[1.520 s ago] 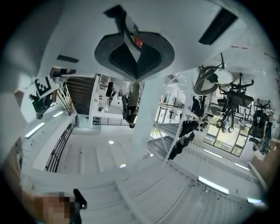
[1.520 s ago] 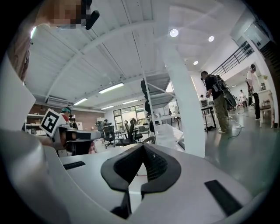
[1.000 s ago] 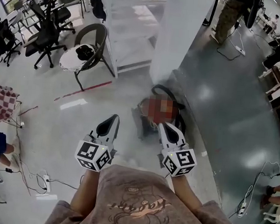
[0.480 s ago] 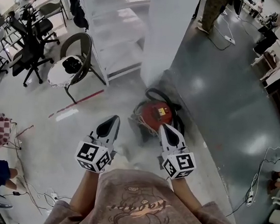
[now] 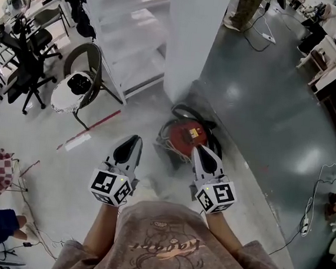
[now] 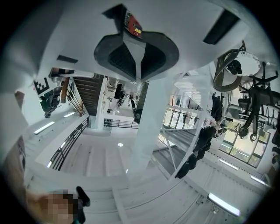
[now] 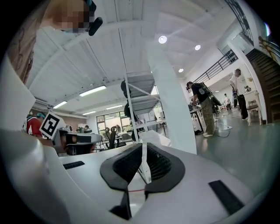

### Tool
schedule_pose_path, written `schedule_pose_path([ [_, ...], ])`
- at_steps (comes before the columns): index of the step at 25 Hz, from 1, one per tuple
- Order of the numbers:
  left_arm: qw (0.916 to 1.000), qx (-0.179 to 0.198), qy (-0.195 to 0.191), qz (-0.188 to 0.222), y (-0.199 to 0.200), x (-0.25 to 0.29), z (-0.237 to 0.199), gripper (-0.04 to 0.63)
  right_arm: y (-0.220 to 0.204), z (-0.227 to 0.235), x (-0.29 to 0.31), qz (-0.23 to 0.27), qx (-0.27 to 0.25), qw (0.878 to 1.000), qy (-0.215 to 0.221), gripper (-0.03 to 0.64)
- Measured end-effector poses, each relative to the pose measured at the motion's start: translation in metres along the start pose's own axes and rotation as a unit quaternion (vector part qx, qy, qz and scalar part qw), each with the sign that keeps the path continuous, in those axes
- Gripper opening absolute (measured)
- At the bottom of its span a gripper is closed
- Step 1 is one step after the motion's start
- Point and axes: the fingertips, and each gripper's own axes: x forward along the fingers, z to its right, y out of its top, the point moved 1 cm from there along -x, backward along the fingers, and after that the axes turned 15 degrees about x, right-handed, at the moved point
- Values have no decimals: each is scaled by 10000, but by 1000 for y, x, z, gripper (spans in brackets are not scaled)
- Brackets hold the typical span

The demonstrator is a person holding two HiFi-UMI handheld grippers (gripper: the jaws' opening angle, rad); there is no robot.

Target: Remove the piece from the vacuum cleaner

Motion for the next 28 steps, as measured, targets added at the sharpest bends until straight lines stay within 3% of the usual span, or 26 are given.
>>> schedule_pose_path([
  [1, 10000, -12, -38, 14, 0, 2, 0, 19, 0, 0, 1, 6, 19, 10000, -1, 11],
  [3, 9999, -9, -105, 10, 1, 6, -2, 110, 0, 1, 3, 2, 64, 10000, -1, 59],
  [5, 9998, 12, -175, 2, 1, 9, -4, 139, 0, 1, 5, 3, 111, 9999, 0, 99],
  [8, 9994, 16, -346, 10, 2, 17, -6, 219, 1, 4, 9, 41, 198, 9998, -43, 215],
  [11, 9983, 5, -589, 19, 0, 28, -8, 275, 0, 12, 14, 3, 246, 9996, -166, 245],
  [21, 9862, 312, -1537, -525, -56, 82, -5, 282, -54, 54, 32, -476, 421, 9962, -592, 247],
  [28, 9611, 556, -2457, -1131, -137, 116, 14, 282, -123, 100, 33, -848, 668, 9878, -1125, 247],
])
